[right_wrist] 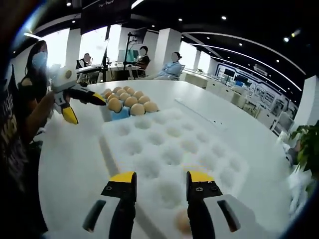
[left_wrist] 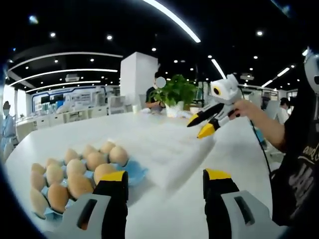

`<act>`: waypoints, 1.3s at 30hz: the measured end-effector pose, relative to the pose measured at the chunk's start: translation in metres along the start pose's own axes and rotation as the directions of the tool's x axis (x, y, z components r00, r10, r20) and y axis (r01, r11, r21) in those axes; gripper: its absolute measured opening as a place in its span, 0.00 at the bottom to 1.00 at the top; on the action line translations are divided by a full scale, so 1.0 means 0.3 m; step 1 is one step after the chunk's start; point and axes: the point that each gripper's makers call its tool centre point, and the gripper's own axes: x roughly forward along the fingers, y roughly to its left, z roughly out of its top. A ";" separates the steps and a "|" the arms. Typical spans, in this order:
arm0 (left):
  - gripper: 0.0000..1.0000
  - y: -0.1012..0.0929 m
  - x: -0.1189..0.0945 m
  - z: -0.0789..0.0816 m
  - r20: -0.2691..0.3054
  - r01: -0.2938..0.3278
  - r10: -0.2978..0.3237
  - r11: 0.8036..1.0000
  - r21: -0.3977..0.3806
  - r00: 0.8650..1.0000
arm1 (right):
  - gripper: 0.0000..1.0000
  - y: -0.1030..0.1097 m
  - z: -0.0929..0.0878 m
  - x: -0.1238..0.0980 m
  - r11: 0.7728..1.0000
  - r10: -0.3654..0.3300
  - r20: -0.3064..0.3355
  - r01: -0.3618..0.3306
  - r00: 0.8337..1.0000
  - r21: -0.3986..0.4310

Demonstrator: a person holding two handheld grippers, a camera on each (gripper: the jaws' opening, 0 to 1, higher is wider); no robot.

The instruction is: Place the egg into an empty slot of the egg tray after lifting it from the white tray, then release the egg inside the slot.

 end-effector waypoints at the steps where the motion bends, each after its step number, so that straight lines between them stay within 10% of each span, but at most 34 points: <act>1: 0.62 -0.001 0.000 0.000 0.000 0.001 -0.001 1.000 0.000 1.000 | 0.42 -0.008 -0.006 -0.005 1.000 -0.004 -0.002 0.004 1.000 0.002; 24: 0.62 -0.028 0.019 0.009 -0.008 0.011 -0.011 1.000 0.001 1.000 | 0.43 -0.100 -0.111 -0.083 0.993 -0.102 -0.061 0.105 0.993 0.046; 39: 0.62 -0.030 0.025 0.017 -0.011 0.011 -0.011 1.000 -0.007 1.000 | 0.43 -0.122 -0.143 -0.096 0.978 -0.056 -0.007 0.057 0.998 0.199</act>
